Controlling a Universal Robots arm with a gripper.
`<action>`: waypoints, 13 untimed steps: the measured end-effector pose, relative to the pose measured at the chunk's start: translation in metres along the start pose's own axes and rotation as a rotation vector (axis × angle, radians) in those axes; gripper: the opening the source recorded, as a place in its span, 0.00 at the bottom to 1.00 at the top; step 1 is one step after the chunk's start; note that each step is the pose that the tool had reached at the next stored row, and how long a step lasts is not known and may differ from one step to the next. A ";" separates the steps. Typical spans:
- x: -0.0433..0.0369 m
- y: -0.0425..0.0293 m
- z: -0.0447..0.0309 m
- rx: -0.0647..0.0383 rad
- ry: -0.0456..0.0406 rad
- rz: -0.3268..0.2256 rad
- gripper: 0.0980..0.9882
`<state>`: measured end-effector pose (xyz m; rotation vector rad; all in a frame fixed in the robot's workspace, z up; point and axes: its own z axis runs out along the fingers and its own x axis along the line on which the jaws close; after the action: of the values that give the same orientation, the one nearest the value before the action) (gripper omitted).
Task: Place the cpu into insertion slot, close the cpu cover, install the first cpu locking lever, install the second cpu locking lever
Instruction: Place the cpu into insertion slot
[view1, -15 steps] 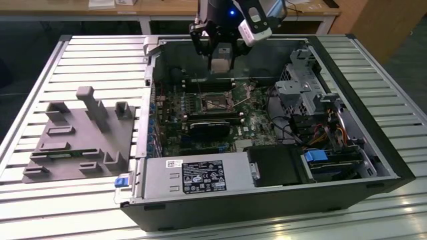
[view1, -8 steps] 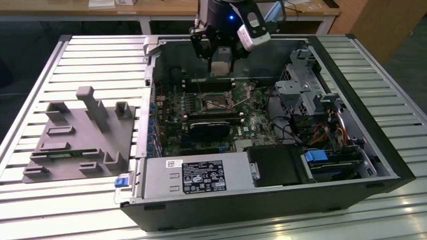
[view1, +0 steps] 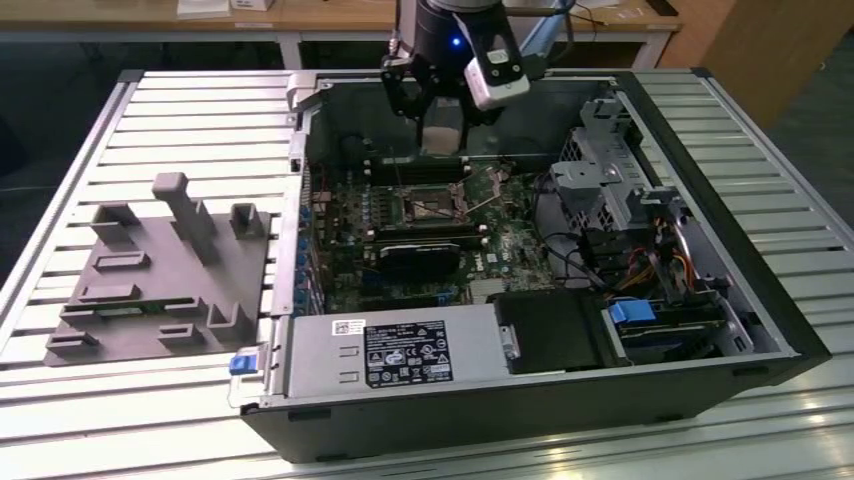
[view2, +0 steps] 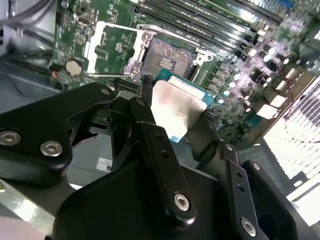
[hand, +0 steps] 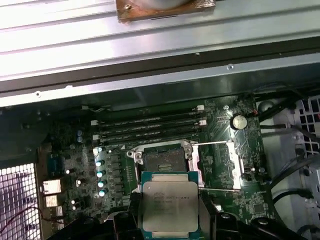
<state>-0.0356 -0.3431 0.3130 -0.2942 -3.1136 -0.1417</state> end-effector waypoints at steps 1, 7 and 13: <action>0.0000 0.0000 0.0004 0.000 -0.0016 0.018 0.49; -0.0001 -0.0003 0.0025 -0.002 -0.0114 0.127 0.49; -0.0001 -0.0004 0.0045 -0.005 -0.0227 0.253 0.49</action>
<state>-0.0356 -0.3432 0.3085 -0.6895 -3.0624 -0.1432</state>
